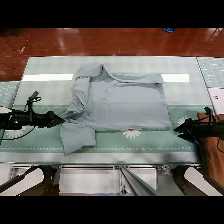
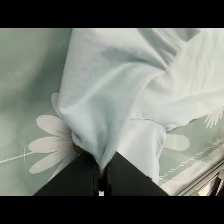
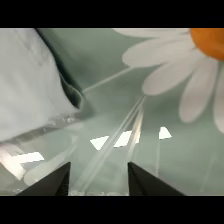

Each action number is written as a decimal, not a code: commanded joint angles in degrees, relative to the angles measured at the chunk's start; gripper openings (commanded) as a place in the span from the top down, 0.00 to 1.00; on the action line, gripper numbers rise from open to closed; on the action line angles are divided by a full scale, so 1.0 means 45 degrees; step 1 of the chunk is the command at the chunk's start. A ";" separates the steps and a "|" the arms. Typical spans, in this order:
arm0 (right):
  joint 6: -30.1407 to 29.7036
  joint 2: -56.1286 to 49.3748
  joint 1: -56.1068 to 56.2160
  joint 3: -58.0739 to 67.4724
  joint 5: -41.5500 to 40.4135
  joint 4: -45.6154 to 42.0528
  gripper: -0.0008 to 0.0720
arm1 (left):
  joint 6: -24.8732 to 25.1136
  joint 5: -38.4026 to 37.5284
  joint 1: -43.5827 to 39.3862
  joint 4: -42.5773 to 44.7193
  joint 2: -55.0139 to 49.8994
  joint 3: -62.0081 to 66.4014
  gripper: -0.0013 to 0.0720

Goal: Fold the shirts.

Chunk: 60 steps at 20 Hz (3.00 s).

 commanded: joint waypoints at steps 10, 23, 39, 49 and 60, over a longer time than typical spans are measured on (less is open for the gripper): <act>-0.1030 -0.3895 0.4410 0.2225 -0.3711 0.4022 0.95 | -0.0199 -0.0019 0.0015 -0.0321 -0.0005 0.0053 0.96; 0.0651 0.0267 0.5119 1.7952 -0.0690 0.1778 0.96 | -0.2147 0.1734 0.0155 -0.8286 0.3041 1.0987 0.96; 0.2783 0.6295 0.5115 1.8729 0.5712 -0.4177 0.96 | -0.7077 -0.0214 -0.1826 0.5882 0.9811 1.5319 0.96; 0.1846 0.5425 0.5119 0.9918 0.1880 -0.1336 0.96 | -0.7645 -0.1491 -0.3215 0.6207 0.6513 1.0064 0.96; -0.1409 -0.5129 0.5129 1.0210 -0.3900 0.3483 0.96 | -0.7635 0.4915 -0.3317 0.2642 -0.4571 0.9938 0.96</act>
